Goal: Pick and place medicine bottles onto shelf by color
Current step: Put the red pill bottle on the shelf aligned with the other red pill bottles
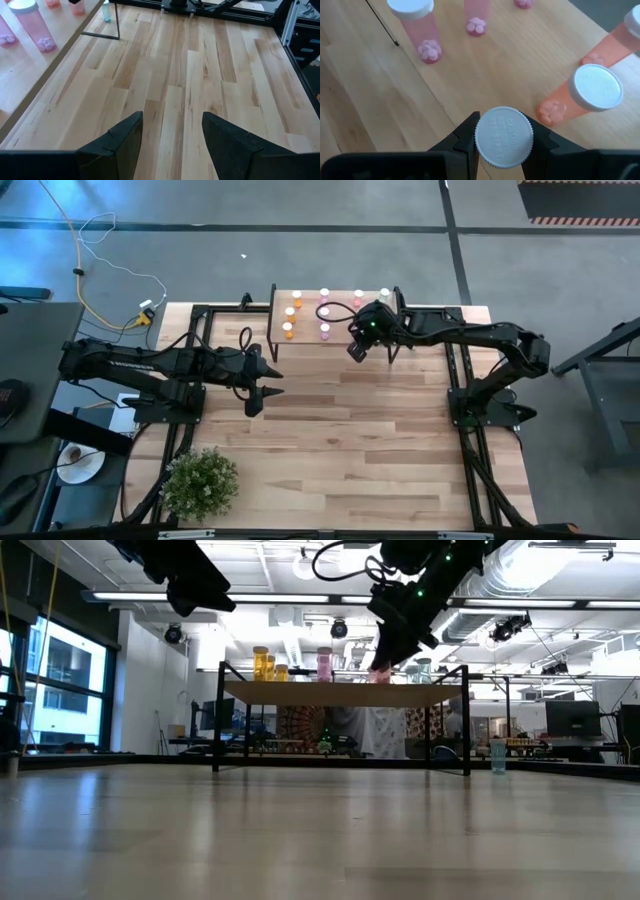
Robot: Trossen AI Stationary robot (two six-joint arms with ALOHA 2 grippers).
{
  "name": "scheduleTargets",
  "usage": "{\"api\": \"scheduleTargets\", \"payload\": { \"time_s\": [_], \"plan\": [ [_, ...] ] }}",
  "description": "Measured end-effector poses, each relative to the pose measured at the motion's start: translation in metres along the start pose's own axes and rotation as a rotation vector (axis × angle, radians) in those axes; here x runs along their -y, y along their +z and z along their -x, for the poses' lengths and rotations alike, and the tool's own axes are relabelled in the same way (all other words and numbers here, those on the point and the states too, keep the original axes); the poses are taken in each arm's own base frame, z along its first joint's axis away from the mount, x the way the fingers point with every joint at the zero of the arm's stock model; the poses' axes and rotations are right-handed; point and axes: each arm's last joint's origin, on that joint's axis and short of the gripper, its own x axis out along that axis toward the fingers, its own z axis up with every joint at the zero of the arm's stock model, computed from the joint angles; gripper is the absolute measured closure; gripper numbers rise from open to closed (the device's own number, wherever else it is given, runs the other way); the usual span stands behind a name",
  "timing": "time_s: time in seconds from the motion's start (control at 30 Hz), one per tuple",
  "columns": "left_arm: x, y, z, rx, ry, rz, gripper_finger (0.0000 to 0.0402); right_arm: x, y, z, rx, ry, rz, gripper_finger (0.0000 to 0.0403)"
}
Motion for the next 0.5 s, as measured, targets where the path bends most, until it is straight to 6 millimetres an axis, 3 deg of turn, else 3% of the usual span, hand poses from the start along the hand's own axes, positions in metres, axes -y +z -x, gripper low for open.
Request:
{"api": "scheduleTargets", "payload": {
  "time_s": [0.5],
  "plan": [
    [0.0,0.0,0.0,0.0,0.0,0.0,0.0206,0.0007,0.0055,0.0068,-0.027,-0.006,0.007,0.0309]
  ]
}}
